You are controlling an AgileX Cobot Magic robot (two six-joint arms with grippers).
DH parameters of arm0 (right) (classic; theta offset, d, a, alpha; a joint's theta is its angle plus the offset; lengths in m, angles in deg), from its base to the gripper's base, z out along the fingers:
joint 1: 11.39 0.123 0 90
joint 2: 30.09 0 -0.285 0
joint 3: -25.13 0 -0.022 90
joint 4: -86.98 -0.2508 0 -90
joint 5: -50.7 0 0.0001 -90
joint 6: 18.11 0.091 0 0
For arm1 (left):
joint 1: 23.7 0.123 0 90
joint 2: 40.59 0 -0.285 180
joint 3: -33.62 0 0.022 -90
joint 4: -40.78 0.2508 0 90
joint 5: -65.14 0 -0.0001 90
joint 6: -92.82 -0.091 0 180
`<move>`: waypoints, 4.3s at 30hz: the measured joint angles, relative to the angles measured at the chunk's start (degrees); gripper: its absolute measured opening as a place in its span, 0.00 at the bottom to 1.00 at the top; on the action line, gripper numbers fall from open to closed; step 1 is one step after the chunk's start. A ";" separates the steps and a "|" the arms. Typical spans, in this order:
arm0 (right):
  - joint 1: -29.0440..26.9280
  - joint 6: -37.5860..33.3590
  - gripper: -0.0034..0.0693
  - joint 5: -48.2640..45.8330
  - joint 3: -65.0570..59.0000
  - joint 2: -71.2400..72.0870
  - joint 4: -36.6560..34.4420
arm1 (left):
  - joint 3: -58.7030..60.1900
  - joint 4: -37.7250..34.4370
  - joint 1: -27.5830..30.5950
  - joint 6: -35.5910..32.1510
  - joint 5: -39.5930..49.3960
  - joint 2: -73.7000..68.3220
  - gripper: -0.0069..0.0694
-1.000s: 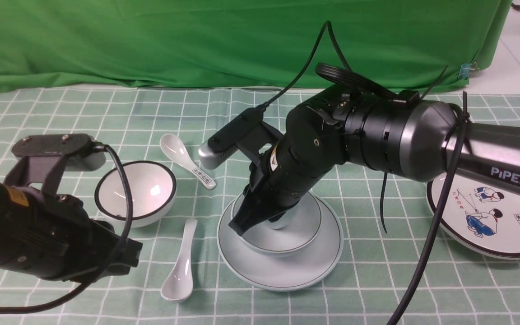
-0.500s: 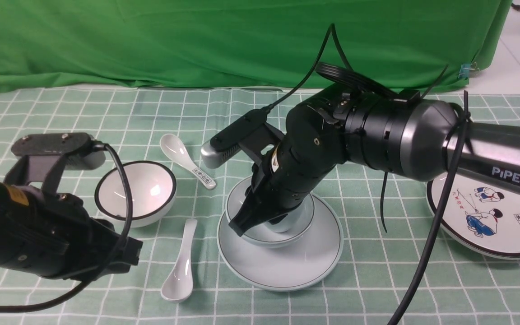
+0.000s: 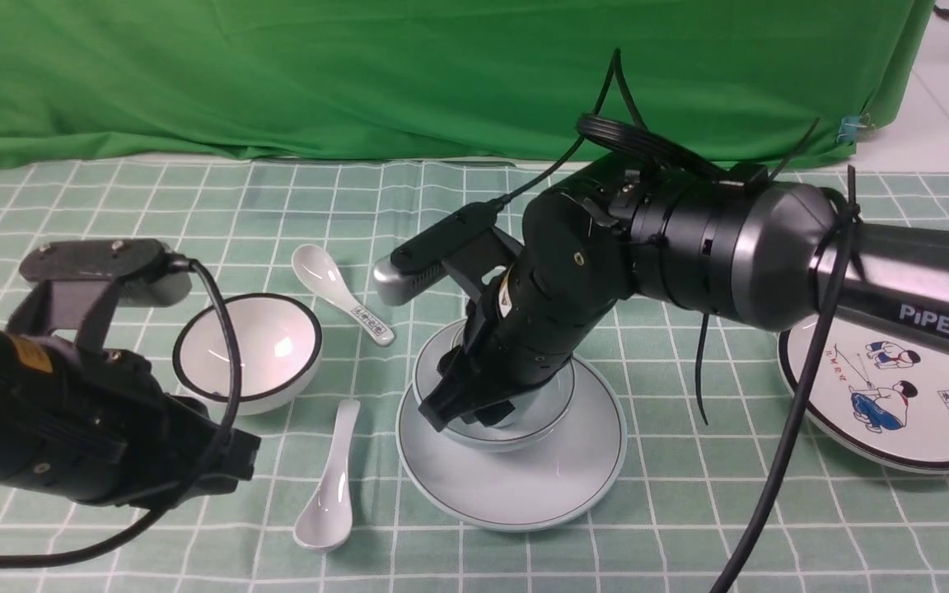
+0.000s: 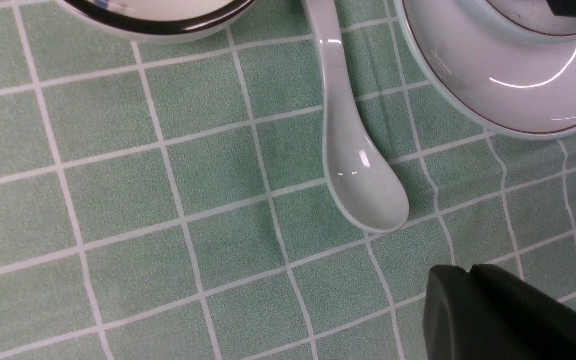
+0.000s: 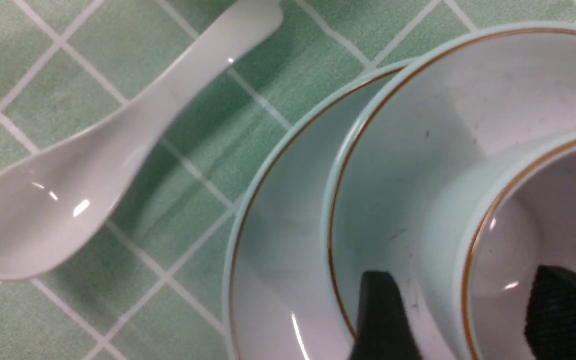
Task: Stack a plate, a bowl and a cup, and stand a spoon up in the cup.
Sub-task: Use the right arm to put the blue teacup into the blue rice bowl in the middle, then use the left arm to grab a blue soup spoon, then use the left arm to put the blue soup spoon into the blue teacup in the middle
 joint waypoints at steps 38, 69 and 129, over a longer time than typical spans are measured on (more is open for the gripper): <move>-14.26 13.79 0.08 -22.91 -19.89 69.43 22.90 | -20.64 21.01 -12.56 28.61 -2.22 -36.88 0.38; -14.26 13.90 0.08 -22.14 -20.01 69.85 22.90 | -18.78 28.27 -18.84 32.80 -24.42 -21.66 0.24; -14.26 12.23 0.08 -17.67 -20.01 69.85 23.08 | -13.51 29.14 -19.29 20.02 -57.80 -32.92 0.48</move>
